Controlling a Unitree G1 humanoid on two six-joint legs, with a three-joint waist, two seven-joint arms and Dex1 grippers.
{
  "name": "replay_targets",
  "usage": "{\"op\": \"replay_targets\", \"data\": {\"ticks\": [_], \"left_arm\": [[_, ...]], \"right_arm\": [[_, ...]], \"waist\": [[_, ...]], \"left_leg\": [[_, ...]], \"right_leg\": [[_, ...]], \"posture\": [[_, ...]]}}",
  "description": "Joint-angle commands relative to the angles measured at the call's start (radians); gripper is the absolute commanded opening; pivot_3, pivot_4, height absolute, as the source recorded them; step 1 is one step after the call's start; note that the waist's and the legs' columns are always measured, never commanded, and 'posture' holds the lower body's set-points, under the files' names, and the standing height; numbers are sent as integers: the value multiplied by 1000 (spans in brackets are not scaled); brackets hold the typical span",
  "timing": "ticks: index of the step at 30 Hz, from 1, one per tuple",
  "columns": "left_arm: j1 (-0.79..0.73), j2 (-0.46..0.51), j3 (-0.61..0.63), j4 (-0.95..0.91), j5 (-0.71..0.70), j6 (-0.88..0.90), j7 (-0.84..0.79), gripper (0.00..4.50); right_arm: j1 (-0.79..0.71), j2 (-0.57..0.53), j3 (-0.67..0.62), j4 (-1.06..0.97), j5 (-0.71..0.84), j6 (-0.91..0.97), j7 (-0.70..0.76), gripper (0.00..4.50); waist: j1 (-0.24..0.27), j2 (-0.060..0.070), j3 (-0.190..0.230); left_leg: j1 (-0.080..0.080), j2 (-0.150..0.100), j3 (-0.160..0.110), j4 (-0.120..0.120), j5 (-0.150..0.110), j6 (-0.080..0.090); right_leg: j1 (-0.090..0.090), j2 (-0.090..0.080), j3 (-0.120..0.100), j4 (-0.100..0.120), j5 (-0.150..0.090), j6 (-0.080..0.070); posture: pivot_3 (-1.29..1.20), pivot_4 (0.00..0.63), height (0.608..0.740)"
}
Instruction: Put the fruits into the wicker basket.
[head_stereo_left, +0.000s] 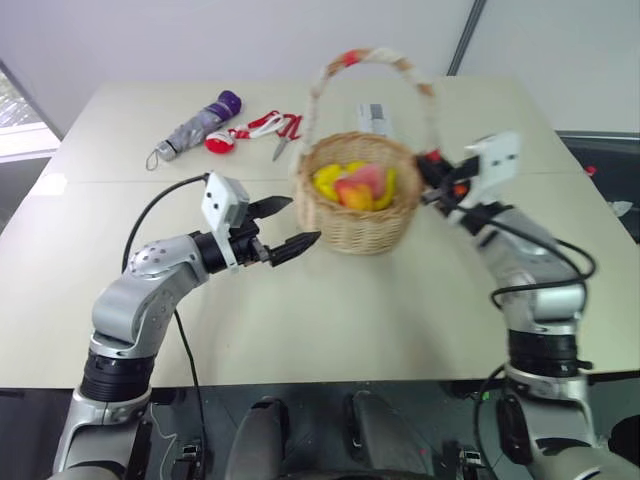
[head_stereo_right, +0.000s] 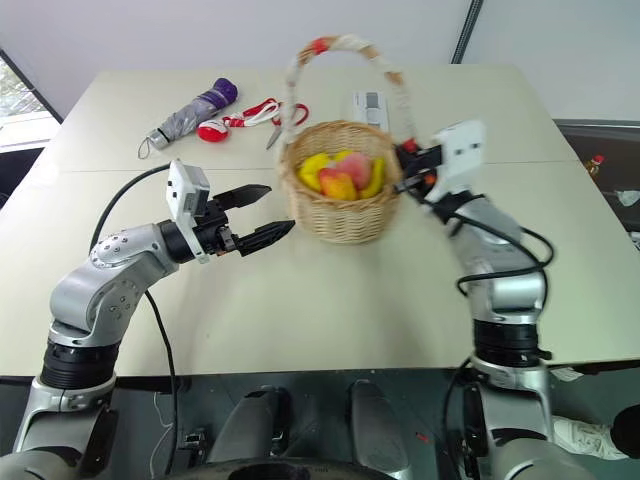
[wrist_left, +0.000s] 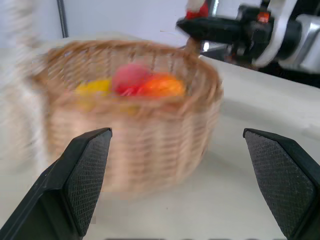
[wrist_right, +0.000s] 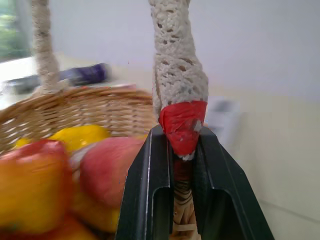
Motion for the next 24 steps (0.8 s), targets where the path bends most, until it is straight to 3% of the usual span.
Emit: {"op": "replay_targets", "data": {"ticks": [1,10,12,13,18,24], "left_arm": [[-47,-12,-13,26,4,-35,-29,4500],[-125,-53,-23,154,56,-87,-18,4500],[-132,-55,-23,178,71,-101,-19,4500],[-135,-55,-23,188,77,-108,-21,4500],[-149,-54,-16,234,97,-136,-32,4500],[-133,11,43,321,123,-172,-45,4500]], "right_arm": [[9,-75,-203,-3,-54,-59,-134,105],[17,-95,-276,173,-95,-161,-225,105],[19,-96,-283,173,-84,-163,-226,1015],[21,-96,-287,166,-80,-161,-229,1200],[74,-116,-325,64,-64,-113,-240,3725],[293,-166,-465,-153,6,-35,-152,3725]], "waist": [[5,0,0],[-30,2,0],[-32,2,0],[-31,3,0],[-24,3,0],[-2,3,0]], "left_leg": [[0,0,0,0,0,0],[3,2,5,-2,0,0],[3,2,6,-2,0,0],[3,2,7,-2,0,0],[3,2,6,-1,0,0],[1,1,5,-2,0,0]], "right_leg": [[0,0,0,-1,0,0],[1,3,2,-1,0,0],[0,4,4,0,0,0],[0,4,4,1,0,0],[0,3,4,1,0,0],[0,3,3,-1,0,0]], "posture": [[0,150,740],[0,150,740],[0,150,740],[0,150,740],[0,150,740],[0,150,740]]}}
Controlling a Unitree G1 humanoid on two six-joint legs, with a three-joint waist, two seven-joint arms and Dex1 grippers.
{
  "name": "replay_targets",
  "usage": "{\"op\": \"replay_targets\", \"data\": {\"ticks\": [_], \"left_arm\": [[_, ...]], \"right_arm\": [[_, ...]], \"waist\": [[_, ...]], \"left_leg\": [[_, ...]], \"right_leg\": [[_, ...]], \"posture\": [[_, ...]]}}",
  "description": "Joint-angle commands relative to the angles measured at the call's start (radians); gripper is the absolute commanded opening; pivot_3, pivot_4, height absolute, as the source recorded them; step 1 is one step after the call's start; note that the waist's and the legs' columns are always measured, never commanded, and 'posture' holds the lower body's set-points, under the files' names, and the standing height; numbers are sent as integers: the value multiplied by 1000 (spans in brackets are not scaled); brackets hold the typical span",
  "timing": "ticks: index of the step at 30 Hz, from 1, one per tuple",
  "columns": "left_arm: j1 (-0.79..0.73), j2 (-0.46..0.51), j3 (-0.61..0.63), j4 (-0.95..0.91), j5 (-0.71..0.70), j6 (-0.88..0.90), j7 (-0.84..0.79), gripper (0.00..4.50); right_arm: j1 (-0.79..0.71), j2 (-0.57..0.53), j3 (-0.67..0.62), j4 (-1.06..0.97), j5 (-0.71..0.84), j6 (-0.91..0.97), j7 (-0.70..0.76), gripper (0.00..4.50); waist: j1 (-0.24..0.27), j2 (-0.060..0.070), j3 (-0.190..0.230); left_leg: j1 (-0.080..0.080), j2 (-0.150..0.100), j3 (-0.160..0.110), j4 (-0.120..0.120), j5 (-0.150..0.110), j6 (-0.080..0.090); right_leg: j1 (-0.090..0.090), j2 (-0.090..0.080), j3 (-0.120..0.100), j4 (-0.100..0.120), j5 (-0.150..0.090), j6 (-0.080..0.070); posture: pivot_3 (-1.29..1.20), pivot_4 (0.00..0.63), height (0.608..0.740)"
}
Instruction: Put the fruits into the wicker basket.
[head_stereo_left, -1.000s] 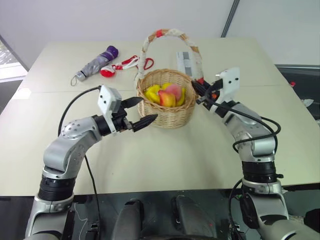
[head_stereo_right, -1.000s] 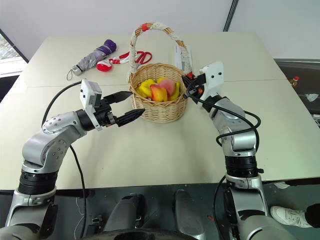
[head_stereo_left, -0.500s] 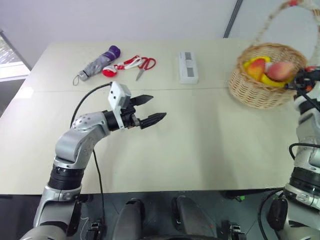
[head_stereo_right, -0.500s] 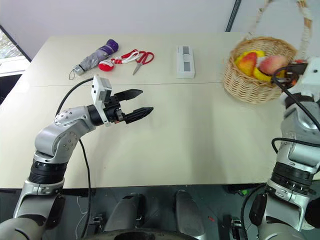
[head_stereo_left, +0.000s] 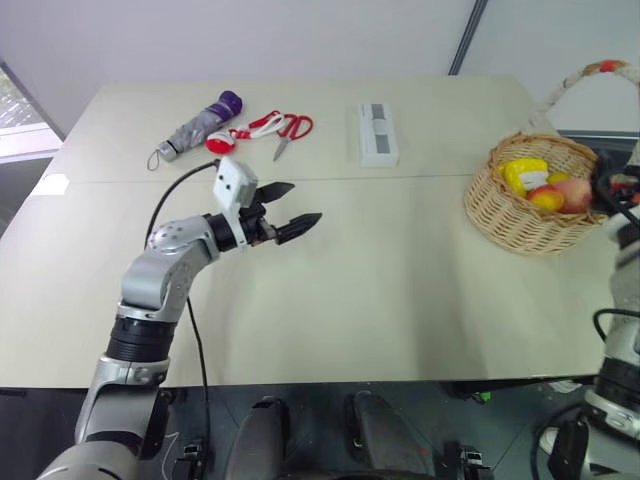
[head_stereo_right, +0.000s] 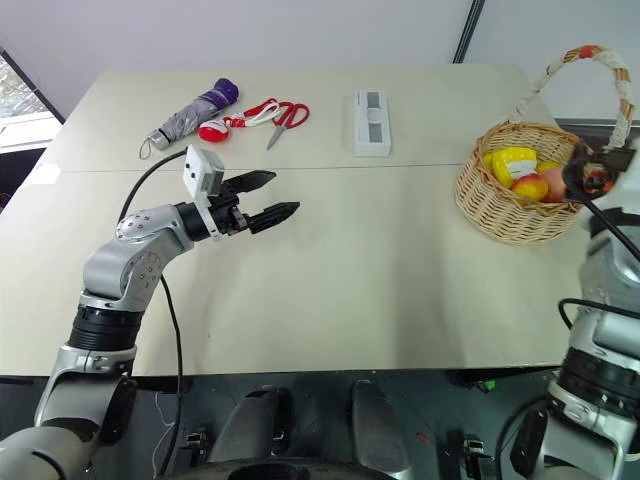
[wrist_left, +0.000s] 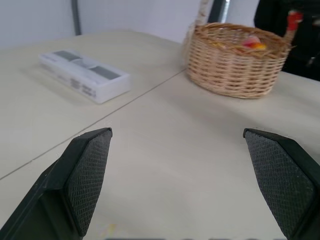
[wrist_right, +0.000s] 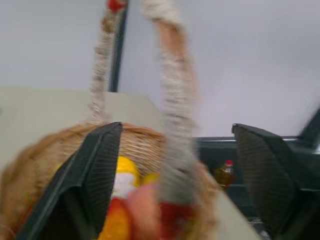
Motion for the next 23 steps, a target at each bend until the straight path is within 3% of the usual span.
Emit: {"op": "replay_targets", "data": {"ticks": [1,4,9,16,23], "left_arm": [[3,49,73,42,13,-41,-5,4500],[28,82,111,88,25,-55,8,4500],[129,126,149,100,60,-85,24,4500],[276,156,215,10,61,-84,71,4500],[389,152,278,-129,11,-20,111,4500]], "right_arm": [[114,-37,-114,-145,80,30,86,3725],[226,-38,-104,-212,176,76,205,3725],[317,-61,107,-322,235,65,404,3725],[176,-45,411,-241,184,29,504,3725],[54,-14,507,-75,142,-53,554,3725]], "waist": [[1,0,0],[-3,0,0],[-26,0,0],[-21,0,0],[-6,-1,0]], "left_leg": [[0,0,0,0,0,0],[2,1,0,0,0,0],[3,2,0,0,0,0],[3,3,-4,0,0,0],[1,3,-4,0,0,0]], "right_leg": [[0,0,0,0,0,0],[2,1,0,-1,0,0],[3,1,0,-1,0,0],[3,0,-1,-1,0,0],[3,-2,-2,-3,0,0]], "posture": [[0,150,740],[0,150,740],[0,150,740],[0,150,740],[0,150,740]]}}
